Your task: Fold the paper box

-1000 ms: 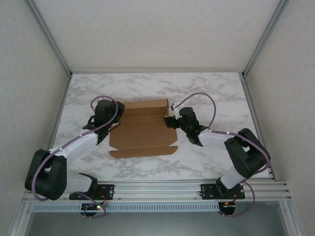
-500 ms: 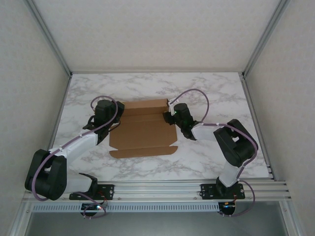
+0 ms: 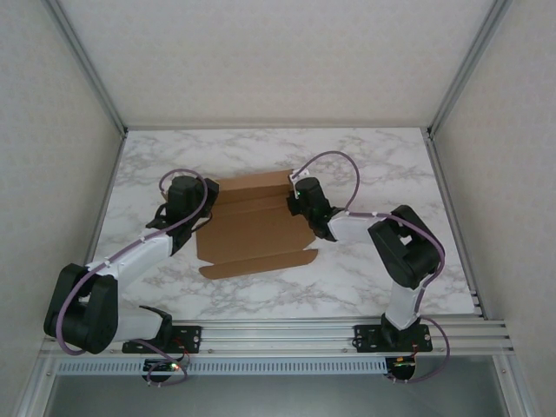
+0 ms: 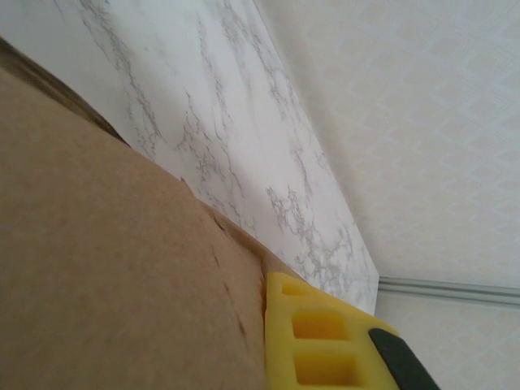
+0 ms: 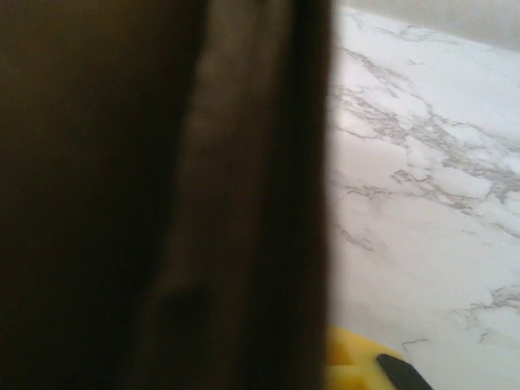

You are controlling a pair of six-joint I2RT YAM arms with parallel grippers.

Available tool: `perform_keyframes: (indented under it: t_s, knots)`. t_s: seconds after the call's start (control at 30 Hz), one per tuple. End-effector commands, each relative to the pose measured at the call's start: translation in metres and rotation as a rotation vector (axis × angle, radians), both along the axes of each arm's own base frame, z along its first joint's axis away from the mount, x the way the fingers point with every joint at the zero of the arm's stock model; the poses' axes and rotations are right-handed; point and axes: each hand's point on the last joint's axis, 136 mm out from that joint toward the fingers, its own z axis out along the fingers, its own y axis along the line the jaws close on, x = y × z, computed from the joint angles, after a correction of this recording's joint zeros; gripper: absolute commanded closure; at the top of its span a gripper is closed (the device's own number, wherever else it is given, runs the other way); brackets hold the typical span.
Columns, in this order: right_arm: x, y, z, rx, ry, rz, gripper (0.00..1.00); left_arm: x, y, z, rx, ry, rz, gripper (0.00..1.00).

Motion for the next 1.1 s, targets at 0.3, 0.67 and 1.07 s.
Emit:
perform_keyframes:
  t_s: [0.3, 0.67, 1.07]
  knots:
    - [-0.001, -0.033, -0.013, -0.098, 0.025, -0.252, 0.92, -0.011, -0.002, -0.03, 0.055, 0.135, -0.026, 0.95]
    - [-0.007, -0.077, -0.015, -0.115, 0.091, -0.296, 0.95, -0.018, -0.009, 0.007, 0.17, 0.063, -0.174, 0.35]
    - [-0.016, -0.092, -0.021, -0.089, 0.12, -0.295, 0.93, -0.039, -0.002, 0.087, 0.391, -0.046, -0.341, 0.29]
